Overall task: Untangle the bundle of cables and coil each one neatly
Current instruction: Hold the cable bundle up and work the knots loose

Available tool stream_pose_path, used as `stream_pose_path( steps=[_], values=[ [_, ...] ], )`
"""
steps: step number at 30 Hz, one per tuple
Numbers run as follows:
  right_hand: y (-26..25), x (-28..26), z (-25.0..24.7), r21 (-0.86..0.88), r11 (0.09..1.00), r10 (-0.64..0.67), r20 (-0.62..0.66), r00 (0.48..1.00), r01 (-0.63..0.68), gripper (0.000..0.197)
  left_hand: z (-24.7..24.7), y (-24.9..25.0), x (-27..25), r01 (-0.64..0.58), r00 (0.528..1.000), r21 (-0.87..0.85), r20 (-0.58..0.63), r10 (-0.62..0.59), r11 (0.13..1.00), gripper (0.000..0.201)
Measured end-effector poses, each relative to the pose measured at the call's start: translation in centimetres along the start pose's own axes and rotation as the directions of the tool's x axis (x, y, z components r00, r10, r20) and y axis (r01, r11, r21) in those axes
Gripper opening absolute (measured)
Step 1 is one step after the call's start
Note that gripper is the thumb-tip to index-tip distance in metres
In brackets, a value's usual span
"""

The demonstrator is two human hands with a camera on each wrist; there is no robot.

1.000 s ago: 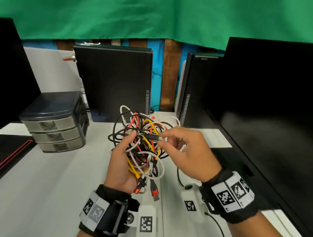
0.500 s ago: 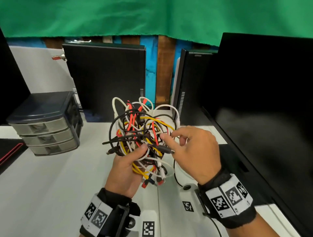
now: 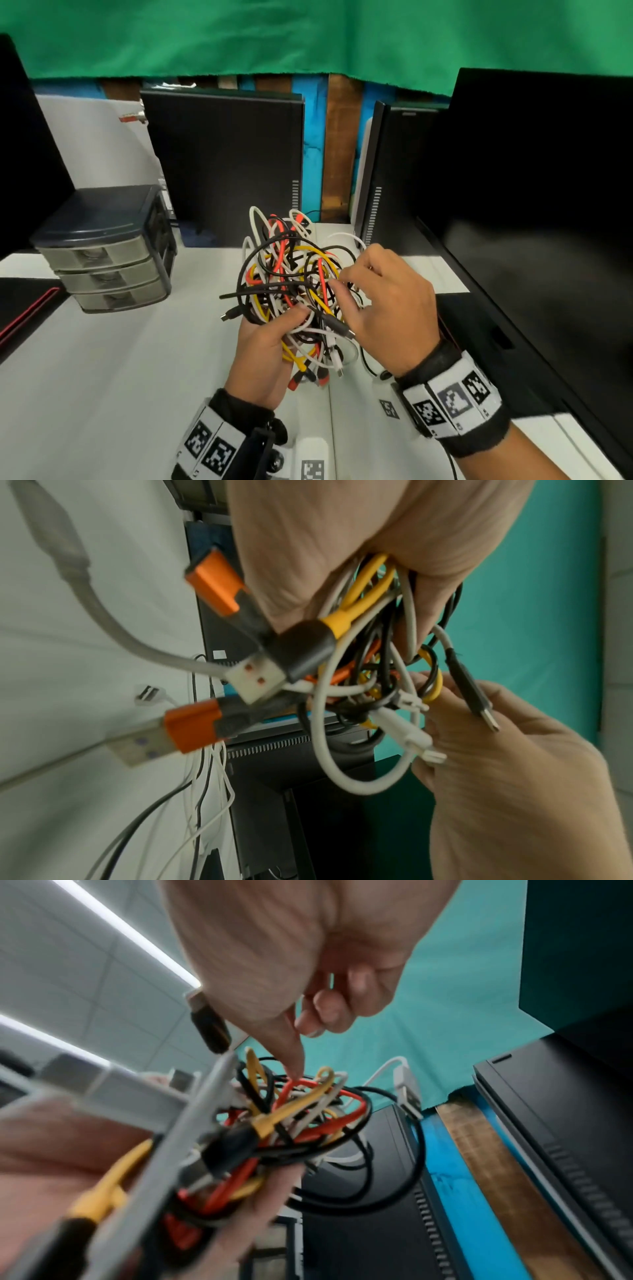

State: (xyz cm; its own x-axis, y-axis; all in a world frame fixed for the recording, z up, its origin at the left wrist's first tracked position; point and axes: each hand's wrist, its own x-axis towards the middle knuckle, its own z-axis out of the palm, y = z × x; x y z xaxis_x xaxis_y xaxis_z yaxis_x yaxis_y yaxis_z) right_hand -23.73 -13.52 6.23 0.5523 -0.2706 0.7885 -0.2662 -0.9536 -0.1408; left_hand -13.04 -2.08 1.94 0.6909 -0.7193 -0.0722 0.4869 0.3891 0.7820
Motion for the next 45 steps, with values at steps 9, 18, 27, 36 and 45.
stream_pose_path(
  steps=[9,18,27,36,45],
  values=[
    [0.3,0.4,-0.3,-0.06,0.983,0.182,0.186,0.965,-0.174,0.016,0.7,-0.5,-0.3,0.0,1.0,0.015,0.013,0.0,1.0,0.06],
    [2.2,1.3,-2.1,-0.098,0.905,0.39,0.586,0.711,-0.415,0.015,1.1,-1.7,-0.3,0.055,0.996,0.138,0.061,-0.064,0.989,0.058],
    [1.8,0.6,-0.9,-0.07,0.893,0.425,0.459,0.78,-0.446,0.013,2.8,-2.1,0.0,0.079,0.997,0.095,-0.033,-0.077,0.992,0.051],
    [0.6,1.4,-0.9,0.58,0.192,0.403,0.689,0.602,-0.792,0.012,1.4,-0.3,1.1,0.161,0.979,0.008,-0.131,-0.158,0.987,0.026],
    [1.1,0.9,-0.6,0.517,0.446,0.361,0.643,0.675,-0.731,0.013,1.2,0.2,0.8,0.184,0.961,-0.085,-0.195,-0.197,0.979,0.027]
  ],
)
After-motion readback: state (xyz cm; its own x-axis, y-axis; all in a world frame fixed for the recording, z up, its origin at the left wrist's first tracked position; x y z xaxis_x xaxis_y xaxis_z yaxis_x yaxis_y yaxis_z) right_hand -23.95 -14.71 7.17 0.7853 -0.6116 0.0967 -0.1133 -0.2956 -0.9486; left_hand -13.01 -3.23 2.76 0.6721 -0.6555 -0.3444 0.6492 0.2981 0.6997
